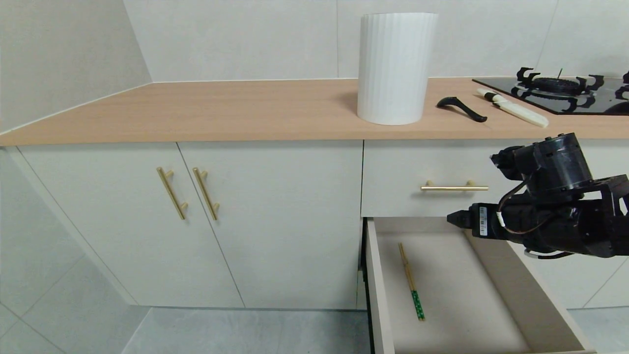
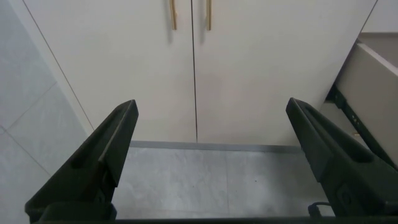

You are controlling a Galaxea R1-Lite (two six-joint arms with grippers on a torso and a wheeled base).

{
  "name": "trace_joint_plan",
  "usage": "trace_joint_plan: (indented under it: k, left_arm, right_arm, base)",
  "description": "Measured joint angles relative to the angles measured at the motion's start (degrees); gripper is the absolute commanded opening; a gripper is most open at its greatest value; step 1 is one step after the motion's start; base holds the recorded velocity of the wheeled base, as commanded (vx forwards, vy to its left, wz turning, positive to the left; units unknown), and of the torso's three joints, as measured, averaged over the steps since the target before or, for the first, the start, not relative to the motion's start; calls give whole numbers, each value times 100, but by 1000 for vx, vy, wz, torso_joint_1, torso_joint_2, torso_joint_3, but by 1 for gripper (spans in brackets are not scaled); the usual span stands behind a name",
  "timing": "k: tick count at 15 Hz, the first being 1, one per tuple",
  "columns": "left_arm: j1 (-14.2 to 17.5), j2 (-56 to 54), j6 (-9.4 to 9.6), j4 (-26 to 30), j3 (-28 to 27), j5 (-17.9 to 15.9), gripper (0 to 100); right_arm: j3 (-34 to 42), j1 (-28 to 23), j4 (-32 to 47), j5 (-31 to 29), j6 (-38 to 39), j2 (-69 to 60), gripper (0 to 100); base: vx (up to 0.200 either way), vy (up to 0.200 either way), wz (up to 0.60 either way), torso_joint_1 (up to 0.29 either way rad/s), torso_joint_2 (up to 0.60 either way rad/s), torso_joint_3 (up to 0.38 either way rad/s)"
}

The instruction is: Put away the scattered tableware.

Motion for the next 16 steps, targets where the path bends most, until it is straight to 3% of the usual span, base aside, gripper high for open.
trace_joint_plan:
  k: [16]
  left_arm:
    - [0,0,0,-5,0,0,100]
  right_arm:
    - [2,-105,-2,0,-26,-5,100]
  base:
    - [0,0,0,168,-459,-293]
